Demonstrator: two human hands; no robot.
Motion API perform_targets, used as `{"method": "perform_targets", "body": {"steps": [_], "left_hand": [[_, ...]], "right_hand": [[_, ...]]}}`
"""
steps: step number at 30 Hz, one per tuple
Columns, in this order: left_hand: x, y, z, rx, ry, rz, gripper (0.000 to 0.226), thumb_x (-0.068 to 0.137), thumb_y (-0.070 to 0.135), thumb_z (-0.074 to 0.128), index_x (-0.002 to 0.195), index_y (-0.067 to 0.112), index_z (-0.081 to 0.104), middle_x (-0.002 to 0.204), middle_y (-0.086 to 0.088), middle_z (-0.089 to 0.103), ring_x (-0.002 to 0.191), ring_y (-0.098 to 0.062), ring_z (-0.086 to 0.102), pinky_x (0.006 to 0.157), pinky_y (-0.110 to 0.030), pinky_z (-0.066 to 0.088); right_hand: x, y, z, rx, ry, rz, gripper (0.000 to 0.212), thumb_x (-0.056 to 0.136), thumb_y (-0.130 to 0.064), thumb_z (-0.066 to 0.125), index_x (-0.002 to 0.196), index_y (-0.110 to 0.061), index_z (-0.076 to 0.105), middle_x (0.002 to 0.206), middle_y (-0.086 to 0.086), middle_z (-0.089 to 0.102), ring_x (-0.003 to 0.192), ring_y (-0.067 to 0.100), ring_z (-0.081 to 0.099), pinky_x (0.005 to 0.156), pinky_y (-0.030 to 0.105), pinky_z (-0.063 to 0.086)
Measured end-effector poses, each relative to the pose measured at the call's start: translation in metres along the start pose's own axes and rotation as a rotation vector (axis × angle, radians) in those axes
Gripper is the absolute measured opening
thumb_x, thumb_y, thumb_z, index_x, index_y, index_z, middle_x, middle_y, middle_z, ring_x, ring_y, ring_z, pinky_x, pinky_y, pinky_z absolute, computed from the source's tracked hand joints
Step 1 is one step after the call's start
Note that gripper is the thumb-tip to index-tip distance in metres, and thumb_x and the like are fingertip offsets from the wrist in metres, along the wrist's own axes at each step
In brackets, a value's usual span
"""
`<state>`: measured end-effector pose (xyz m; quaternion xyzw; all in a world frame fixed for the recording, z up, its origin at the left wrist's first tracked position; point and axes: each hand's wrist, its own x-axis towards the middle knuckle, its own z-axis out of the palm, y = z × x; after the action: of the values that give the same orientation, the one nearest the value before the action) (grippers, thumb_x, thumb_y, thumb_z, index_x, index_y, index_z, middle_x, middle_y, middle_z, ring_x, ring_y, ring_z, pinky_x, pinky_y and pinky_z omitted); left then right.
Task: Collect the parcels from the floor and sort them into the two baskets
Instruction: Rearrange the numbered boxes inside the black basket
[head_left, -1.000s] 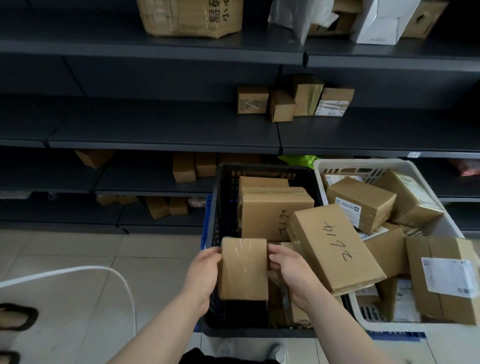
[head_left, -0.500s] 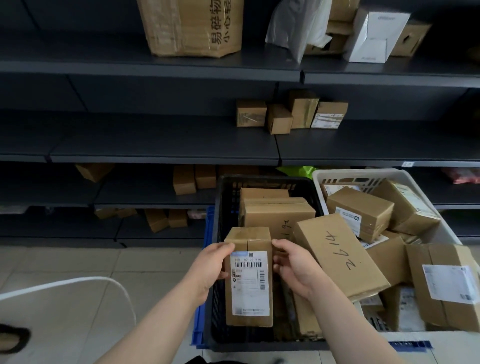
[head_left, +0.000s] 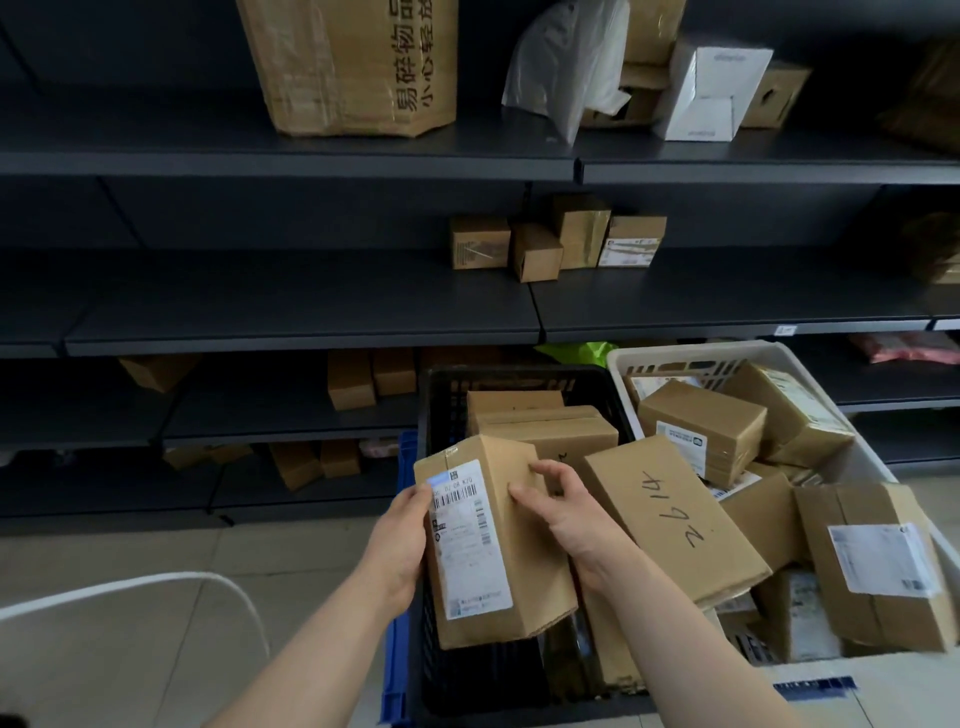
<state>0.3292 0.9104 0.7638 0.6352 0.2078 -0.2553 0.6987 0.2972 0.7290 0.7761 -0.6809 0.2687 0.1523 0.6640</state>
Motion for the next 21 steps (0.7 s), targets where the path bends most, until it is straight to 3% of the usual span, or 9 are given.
{"method": "perform_targets", "body": {"steps": [4,8,12,15,17,19,21], "left_hand": [[0.003,0.006,-0.004,-0.032,-0.026,-0.018,0.02,0.1,0.018,0.049,0.114,0.008,0.058,0.094,-0.011,0.072,0.083,-0.023,0.067,0.069,-0.035,0.052],[0.001,0.006,0.005,0.015,-0.102,0.017,0.018,0.1,0.013,0.048,0.107,0.015,0.065,0.084,0.0,0.076,0.072,-0.011,0.071,0.062,-0.025,0.054],[0.008,0.005,0.005,0.09,-0.112,0.081,0.026,0.098,0.013,0.052,0.113,0.027,0.068,0.109,-0.002,0.073,0.1,-0.016,0.068,0.089,-0.033,0.053],[0.012,0.007,0.0,0.208,-0.156,0.103,0.029,0.088,0.029,0.069,0.116,0.034,0.063,0.121,0.003,0.066,0.107,-0.014,0.063,0.09,-0.031,0.051],[0.013,0.009,0.0,0.151,-0.186,0.004,0.058,0.073,0.045,0.079,0.124,0.032,0.054,0.124,0.002,0.063,0.109,-0.018,0.061,0.091,-0.035,0.049],[0.01,0.01,0.001,0.074,-0.249,-0.114,0.068,0.066,0.051,0.081,0.122,0.022,0.054,0.117,-0.005,0.069,0.106,-0.026,0.065,0.091,-0.042,0.052],[0.007,0.01,0.002,0.04,-0.263,-0.154,0.062,0.067,0.049,0.081,0.117,0.018,0.061,0.107,-0.009,0.073,0.101,-0.03,0.068,0.086,-0.042,0.054]], "right_hand": [[0.002,0.0,-0.003,0.126,0.055,0.059,0.028,0.095,-0.036,0.059,0.122,-0.032,0.06,0.117,0.0,0.062,0.108,0.019,0.056,0.09,0.037,0.046],[-0.002,0.002,-0.005,0.194,-0.084,0.115,0.048,0.083,-0.043,0.072,0.123,-0.019,0.059,0.112,0.006,0.073,0.103,0.027,0.069,0.086,0.042,0.053],[-0.006,0.004,-0.003,0.367,-0.146,0.15,0.052,0.08,-0.028,0.076,0.126,-0.011,0.059,0.108,0.013,0.074,0.098,0.029,0.072,0.082,0.04,0.058],[-0.008,0.009,-0.005,0.508,-0.161,0.186,0.054,0.076,-0.027,0.074,0.124,-0.007,0.061,0.111,0.019,0.072,0.095,0.031,0.071,0.077,0.039,0.058],[-0.01,0.008,-0.008,0.586,-0.194,0.2,0.055,0.075,-0.03,0.072,0.124,-0.005,0.061,0.113,0.021,0.07,0.091,0.032,0.071,0.078,0.039,0.058],[-0.011,0.005,-0.011,0.591,-0.196,0.196,0.055,0.077,-0.032,0.071,0.124,-0.005,0.061,0.115,0.021,0.07,0.092,0.031,0.07,0.083,0.04,0.057],[-0.008,0.003,-0.013,0.489,-0.13,0.162,0.056,0.083,-0.029,0.07,0.132,-0.008,0.055,0.116,0.018,0.07,0.097,0.029,0.07,0.084,0.04,0.057]]}}
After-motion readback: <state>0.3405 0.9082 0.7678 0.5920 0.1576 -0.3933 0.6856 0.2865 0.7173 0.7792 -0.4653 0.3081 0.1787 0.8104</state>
